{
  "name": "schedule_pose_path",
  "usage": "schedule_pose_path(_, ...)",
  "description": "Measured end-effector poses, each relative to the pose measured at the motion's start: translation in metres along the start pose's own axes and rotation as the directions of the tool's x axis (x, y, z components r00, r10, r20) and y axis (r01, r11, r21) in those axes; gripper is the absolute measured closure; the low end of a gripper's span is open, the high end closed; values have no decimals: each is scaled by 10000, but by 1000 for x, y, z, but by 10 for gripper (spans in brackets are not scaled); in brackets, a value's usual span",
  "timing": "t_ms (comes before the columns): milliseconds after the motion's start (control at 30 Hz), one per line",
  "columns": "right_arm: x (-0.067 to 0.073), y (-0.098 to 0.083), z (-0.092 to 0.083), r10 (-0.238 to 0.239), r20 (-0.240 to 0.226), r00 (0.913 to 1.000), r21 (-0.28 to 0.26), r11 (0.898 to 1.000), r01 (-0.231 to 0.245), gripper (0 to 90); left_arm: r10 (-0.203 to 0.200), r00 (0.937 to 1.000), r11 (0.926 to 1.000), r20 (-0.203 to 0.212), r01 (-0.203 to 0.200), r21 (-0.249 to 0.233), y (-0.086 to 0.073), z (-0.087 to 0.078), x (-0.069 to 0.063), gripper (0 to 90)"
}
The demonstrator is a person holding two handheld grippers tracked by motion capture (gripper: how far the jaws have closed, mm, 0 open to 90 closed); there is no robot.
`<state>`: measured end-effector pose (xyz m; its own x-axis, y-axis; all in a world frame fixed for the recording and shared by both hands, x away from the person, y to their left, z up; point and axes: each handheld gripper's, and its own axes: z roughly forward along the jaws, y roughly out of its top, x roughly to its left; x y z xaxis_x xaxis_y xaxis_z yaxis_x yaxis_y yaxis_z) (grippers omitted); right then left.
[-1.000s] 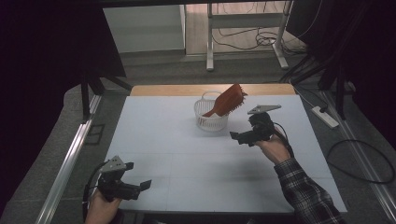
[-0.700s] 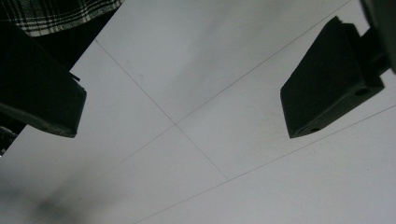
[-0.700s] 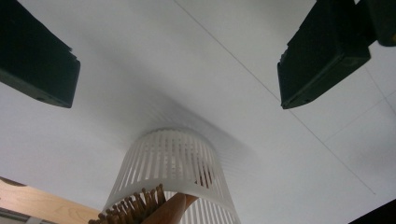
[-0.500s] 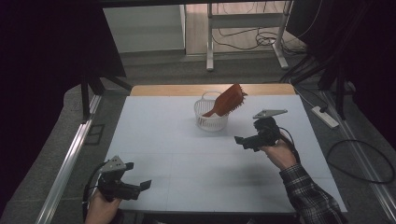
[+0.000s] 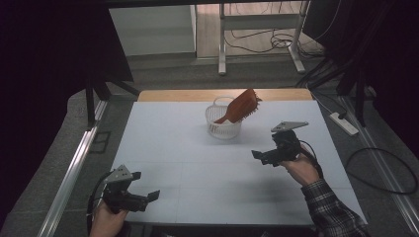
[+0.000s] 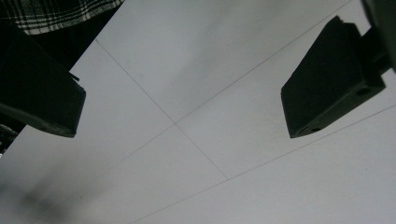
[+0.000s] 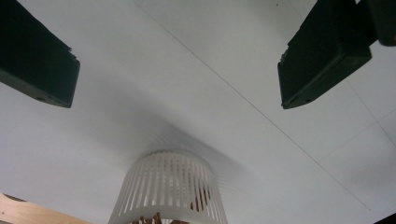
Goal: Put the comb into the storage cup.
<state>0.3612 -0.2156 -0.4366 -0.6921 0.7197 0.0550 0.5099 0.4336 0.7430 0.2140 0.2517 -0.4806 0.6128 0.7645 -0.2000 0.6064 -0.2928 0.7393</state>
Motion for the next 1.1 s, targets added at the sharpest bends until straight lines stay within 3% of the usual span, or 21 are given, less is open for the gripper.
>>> schedule_pose_path(300,2,-10,-9,-106,-117,9999,25,9999,106,0,-19,10000,10000,-19,18,-48,0,-1,0,0)
schedule_pose_path(1100,-1,-38,-33,-42,135,9999,130,9999,41,0,-61,10000,10000,-77,60,-64,0,-2,1,0)
